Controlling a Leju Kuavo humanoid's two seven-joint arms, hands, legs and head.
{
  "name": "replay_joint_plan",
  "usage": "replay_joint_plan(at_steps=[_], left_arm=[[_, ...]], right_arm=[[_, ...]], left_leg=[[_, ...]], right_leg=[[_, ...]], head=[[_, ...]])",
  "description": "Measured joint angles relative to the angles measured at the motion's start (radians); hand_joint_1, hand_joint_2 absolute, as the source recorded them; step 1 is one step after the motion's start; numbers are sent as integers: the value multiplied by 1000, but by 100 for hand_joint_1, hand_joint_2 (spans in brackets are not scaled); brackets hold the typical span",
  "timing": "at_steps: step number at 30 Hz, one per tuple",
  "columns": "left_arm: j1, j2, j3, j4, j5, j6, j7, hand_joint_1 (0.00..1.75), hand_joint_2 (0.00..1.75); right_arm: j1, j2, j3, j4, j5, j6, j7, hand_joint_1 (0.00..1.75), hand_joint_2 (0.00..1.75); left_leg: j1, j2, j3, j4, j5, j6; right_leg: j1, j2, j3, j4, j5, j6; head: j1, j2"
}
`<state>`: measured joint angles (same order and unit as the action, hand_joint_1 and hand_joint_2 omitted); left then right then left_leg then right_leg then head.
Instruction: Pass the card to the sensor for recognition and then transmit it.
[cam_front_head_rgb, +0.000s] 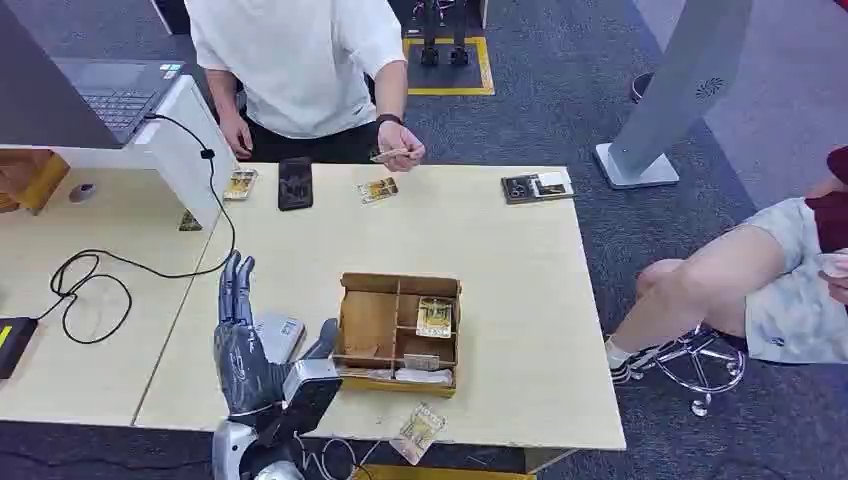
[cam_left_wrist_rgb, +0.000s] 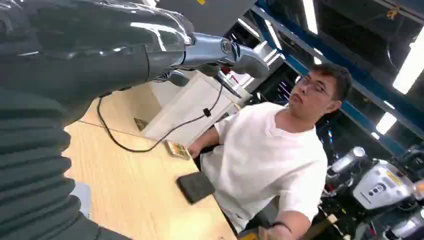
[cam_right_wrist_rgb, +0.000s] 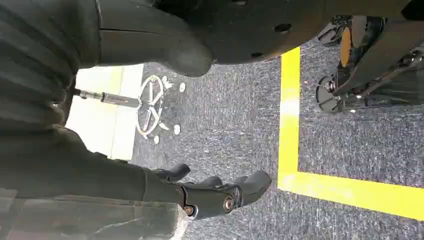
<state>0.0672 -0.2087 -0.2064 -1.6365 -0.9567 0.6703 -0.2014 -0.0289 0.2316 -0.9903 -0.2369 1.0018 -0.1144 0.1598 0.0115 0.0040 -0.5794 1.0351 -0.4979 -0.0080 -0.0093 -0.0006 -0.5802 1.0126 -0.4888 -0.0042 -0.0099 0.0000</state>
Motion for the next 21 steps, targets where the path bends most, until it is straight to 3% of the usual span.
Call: replay_joint_plan(at_steps=[4,5,7,13,14,17,18,21], left_arm=[[-4,12,-16,9,9,0,8,0,175],[-9,36,-40,19,-14,0,35,0,175],[-17,55,-53,23,-19,0,35,0,175],[-19,61,-52,25,-89,0,61,0,175],[-22,63,-52,28,-88,0,68,0,0],[-41,70,-52,43,-105,0,111,0,0],[-52,73,-52,50,-108,0,134,0,175],[-81,85,-53,72,-124,0,166,0,175]], right_arm=[[0,1,-3,0,9,0,0,0,175],[0,1,-4,0,24,-4,-1,0,175],[0,1,-4,0,34,-7,-5,0,175],[0,1,-4,0,38,-19,-19,0,175],[0,1,-4,0,41,-19,-20,0,175],[-1,1,-4,0,52,-19,-21,0,175],[-1,1,-4,0,53,-19,-21,0,175],[-1,0,-4,0,53,-17,-22,0,175]], left_leg=[[0,0,0,0,0,0],[0,0,0,0,0,0],[0,0,0,0,0,0],[0,0,0,0,0,0],[0,0,0,0,0,0],[0,0,0,0,0,0],[0,0,0,0,0,0],[0,0,0,0,0,0]], right_leg=[[0,0,0,0,0,0],[0,0,0,0,0,0],[0,0,0,0,0,0],[0,0,0,0,0,0],[0,0,0,0,0,0],[0,0,0,0,0,0],[0,0,0,0,0,0],[0,0,0,0,0,0]], head=[[0,0],[0,0],[0,0],[0,0],[0,0],[0,0],[0,0],[0,0]])
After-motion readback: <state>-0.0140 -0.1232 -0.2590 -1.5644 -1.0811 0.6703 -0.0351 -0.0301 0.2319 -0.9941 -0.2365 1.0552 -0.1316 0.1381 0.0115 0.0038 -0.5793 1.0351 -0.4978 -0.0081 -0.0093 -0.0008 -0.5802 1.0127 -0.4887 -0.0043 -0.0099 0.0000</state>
